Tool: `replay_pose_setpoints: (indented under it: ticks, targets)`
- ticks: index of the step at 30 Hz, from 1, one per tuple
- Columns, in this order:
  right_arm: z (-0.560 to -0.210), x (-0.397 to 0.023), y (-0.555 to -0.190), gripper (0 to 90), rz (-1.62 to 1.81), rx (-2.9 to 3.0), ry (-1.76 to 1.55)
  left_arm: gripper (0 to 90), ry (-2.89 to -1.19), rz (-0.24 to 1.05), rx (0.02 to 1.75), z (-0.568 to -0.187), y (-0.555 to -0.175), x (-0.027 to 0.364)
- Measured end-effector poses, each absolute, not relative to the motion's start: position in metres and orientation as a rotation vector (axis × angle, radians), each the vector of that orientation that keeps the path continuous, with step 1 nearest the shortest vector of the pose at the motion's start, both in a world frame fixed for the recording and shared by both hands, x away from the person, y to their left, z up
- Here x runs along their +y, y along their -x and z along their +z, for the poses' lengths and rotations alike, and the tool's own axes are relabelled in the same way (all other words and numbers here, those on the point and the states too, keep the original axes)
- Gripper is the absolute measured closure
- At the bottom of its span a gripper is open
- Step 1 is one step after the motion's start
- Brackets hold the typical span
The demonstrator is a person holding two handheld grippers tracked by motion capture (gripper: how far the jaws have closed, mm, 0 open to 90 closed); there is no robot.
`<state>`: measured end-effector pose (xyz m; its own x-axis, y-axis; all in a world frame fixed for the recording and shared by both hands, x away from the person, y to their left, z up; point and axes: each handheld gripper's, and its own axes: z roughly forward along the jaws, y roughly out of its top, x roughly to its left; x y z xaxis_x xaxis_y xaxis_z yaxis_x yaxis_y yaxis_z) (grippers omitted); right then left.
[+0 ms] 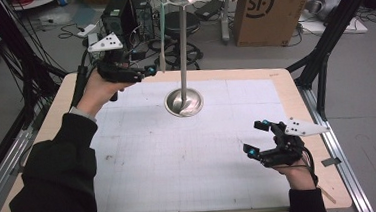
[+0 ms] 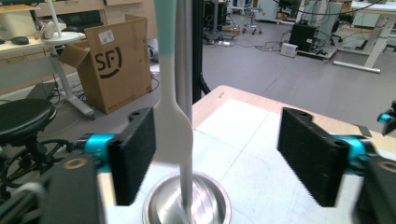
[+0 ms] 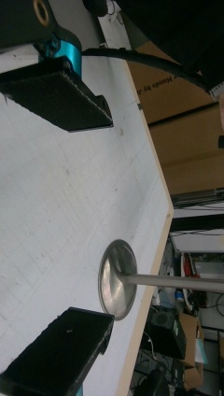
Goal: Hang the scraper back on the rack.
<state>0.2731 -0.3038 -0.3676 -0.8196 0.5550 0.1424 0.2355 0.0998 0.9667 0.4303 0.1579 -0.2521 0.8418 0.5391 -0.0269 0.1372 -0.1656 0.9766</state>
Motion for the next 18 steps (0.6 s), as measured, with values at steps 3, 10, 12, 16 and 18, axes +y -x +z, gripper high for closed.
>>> replay_pose_setpoints:
  ticks: [3, 10, 12, 16, 18]
  targets:
    - [-0.368, -0.301, -0.272, 5.5, 1.775, 2.133, -0.777, 17.4, -1.706, 0.369, 0.505, -0.261, -0.417, 0.167]
    - [-0.366, -0.3, -0.269, 5.5, 1.765, 2.128, -0.783, 11.8, -1.63, 0.358, 0.429, -0.278, -0.377, 0.183]
    - [-0.364, -0.301, -0.269, 5.5, 1.764, 2.119, -0.78, 11.8, -1.638, 0.356, 0.416, -0.284, -0.368, 0.186]
    - [-0.365, -0.299, -0.269, 5.5, 1.75, 2.105, -0.78, 11.8, -1.633, 0.355, 0.444, -0.305, -0.35, 0.19]
    - [-0.366, -0.298, -0.27, 5.5, 1.742, 2.105, -0.779, 11.8, -1.65, 0.379, 0.446, -0.318, -0.341, 0.191]
